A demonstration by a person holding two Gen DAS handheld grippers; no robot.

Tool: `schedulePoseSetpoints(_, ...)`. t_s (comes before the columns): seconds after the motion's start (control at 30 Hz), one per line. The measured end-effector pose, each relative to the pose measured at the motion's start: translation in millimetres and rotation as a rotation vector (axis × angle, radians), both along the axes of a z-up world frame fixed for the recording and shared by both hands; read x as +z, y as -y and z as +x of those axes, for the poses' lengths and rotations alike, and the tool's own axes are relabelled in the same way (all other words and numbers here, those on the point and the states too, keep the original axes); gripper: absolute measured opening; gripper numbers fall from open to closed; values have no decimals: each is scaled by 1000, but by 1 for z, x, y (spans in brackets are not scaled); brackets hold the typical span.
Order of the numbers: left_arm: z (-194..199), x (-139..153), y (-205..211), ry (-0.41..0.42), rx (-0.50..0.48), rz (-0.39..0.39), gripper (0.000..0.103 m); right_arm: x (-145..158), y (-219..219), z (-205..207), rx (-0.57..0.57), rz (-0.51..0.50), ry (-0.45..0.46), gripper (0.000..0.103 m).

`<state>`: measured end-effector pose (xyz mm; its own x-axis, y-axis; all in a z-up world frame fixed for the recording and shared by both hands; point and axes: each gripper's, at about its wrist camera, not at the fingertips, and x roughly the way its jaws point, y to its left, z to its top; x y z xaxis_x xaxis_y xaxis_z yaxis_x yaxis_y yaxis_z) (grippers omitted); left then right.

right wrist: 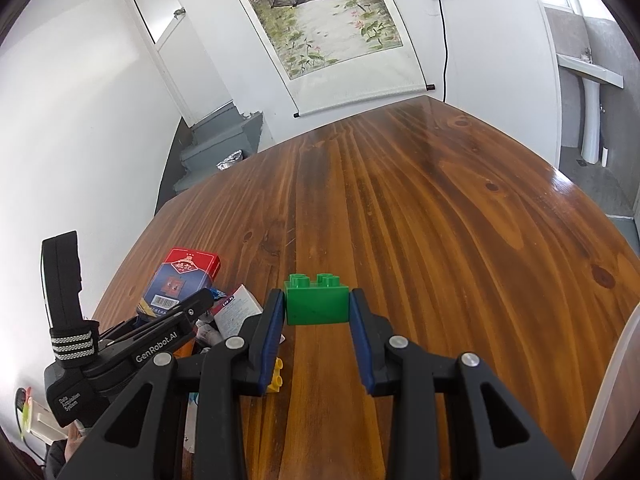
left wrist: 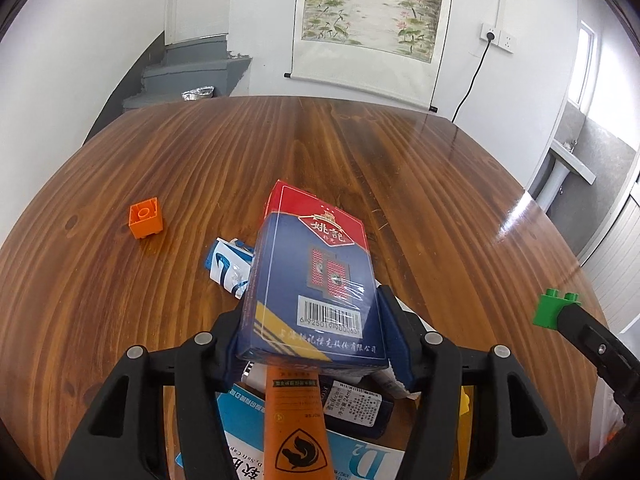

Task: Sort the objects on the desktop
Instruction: 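Carry the card box and green brick over the clear bowl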

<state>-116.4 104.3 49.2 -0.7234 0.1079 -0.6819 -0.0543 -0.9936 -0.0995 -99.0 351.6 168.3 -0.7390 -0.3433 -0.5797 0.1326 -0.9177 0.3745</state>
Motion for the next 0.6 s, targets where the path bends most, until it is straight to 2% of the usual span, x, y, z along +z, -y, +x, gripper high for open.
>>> schedulePoseSetpoints(0.3, 16, 14, -4, -19, -54, 35, 61, 4, -10, 1, -40, 1, -18, 36)
schedulePoseSetpoints(0.6, 39, 23, -32, -42, -160, 32, 61, 4, -18, 13, -85, 34, -42, 36)
